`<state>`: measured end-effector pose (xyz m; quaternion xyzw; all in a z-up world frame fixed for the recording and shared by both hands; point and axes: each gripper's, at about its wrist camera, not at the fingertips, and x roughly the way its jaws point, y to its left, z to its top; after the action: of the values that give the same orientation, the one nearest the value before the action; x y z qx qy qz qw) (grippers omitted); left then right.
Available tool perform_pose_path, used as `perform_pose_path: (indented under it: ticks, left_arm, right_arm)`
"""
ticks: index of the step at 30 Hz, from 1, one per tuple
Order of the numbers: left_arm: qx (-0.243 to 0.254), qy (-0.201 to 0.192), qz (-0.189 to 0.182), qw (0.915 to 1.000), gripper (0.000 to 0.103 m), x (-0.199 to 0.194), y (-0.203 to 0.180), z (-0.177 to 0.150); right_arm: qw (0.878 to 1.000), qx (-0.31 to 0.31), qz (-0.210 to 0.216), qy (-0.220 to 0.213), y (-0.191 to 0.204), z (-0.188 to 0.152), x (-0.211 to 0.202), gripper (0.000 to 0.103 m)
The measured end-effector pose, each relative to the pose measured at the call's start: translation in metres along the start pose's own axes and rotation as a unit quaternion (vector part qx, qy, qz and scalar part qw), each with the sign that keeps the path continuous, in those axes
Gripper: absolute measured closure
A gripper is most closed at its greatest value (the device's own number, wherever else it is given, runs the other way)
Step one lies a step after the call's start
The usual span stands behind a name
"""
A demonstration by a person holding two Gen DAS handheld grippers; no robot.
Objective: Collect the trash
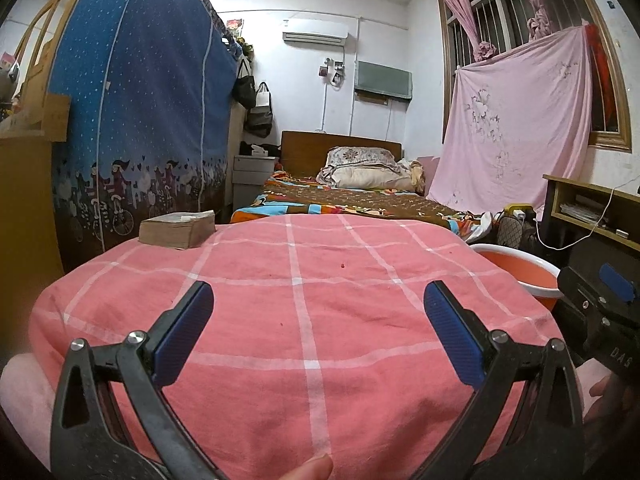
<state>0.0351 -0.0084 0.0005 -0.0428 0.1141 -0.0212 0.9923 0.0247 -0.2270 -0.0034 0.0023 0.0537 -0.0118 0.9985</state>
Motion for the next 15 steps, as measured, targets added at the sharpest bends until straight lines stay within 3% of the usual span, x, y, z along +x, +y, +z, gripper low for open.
perform_pose_path:
  ticks: [15]
  left_arm:
    - [0.000,-0.001,0.000,1.0000,0.014,-0.0004,0.0007,0.0006]
  right_arm:
    - [1.000,-0.002,0.001,0.002,0.0012,-0.0001,0.0010,0.000]
